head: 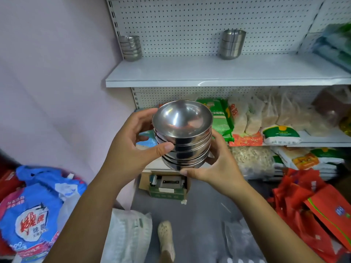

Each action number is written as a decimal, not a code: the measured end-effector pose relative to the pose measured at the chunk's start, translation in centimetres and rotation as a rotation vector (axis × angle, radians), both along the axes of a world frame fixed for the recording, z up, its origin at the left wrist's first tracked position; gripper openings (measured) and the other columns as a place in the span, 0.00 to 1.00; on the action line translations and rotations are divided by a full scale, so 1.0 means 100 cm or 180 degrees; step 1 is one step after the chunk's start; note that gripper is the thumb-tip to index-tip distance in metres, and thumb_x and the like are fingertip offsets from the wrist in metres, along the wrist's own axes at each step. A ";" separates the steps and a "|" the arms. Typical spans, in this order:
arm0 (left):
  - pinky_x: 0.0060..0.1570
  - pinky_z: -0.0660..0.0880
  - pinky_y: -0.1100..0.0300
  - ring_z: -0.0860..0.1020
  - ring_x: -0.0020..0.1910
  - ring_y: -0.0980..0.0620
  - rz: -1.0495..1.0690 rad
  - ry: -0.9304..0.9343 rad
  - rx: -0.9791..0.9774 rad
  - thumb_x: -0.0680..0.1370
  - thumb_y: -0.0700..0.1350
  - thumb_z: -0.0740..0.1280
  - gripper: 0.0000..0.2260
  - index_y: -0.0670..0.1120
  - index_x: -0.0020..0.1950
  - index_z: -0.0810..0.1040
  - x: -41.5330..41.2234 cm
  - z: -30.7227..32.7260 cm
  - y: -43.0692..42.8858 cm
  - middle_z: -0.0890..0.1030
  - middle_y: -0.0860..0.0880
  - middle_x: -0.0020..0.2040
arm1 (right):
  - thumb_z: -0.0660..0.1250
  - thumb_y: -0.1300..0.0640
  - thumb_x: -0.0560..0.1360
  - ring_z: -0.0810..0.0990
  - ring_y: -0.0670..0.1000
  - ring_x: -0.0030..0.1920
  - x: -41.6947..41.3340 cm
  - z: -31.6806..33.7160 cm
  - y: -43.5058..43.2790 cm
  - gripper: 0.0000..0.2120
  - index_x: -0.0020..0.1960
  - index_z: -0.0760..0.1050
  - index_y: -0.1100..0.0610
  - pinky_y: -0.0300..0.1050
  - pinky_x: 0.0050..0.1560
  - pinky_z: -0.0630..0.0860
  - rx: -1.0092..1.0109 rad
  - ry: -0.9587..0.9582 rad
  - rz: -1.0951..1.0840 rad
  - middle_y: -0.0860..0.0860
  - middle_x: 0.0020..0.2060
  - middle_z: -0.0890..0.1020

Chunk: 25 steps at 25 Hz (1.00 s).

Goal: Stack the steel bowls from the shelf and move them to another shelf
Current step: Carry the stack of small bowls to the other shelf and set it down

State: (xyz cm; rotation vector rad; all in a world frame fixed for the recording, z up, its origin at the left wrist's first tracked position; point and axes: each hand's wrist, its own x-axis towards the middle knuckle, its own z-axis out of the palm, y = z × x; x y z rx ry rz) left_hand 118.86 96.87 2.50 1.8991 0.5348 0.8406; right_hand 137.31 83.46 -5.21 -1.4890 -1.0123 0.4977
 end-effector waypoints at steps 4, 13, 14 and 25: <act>0.63 0.76 0.54 0.78 0.65 0.57 -0.0068 0.0014 0.0073 0.67 0.49 0.80 0.32 0.56 0.69 0.73 0.045 0.006 0.084 0.81 0.58 0.64 | 0.90 0.58 0.57 0.81 0.45 0.65 0.039 0.001 0.083 0.54 0.76 0.66 0.45 0.46 0.66 0.78 0.0026 0.0078 -0.0095 0.46 0.63 0.83; 0.66 0.75 0.54 0.77 0.66 0.58 -0.0179 0.0011 0.0185 0.64 0.50 0.81 0.36 0.60 0.70 0.71 0.133 0.039 0.272 0.78 0.62 0.65 | 0.88 0.58 0.56 0.80 0.42 0.65 0.113 0.032 0.265 0.52 0.74 0.66 0.46 0.33 0.62 0.76 0.0228 0.0145 -0.0262 0.45 0.65 0.81; 0.67 0.74 0.53 0.77 0.66 0.59 -0.0124 0.0036 0.0185 0.64 0.51 0.81 0.38 0.59 0.71 0.71 0.142 0.038 0.289 0.79 0.62 0.65 | 0.88 0.57 0.56 0.80 0.41 0.65 0.122 0.032 0.282 0.52 0.74 0.66 0.45 0.33 0.62 0.76 0.0218 0.0141 -0.0260 0.45 0.65 0.80; 0.63 0.75 0.59 0.76 0.66 0.63 0.0535 0.0036 0.0208 0.66 0.52 0.80 0.39 0.58 0.74 0.69 0.257 0.028 0.435 0.77 0.61 0.68 | 0.87 0.56 0.62 0.74 0.29 0.63 0.270 0.030 0.470 0.56 0.80 0.58 0.43 0.22 0.55 0.72 -0.0064 -0.0150 0.0393 0.37 0.66 0.76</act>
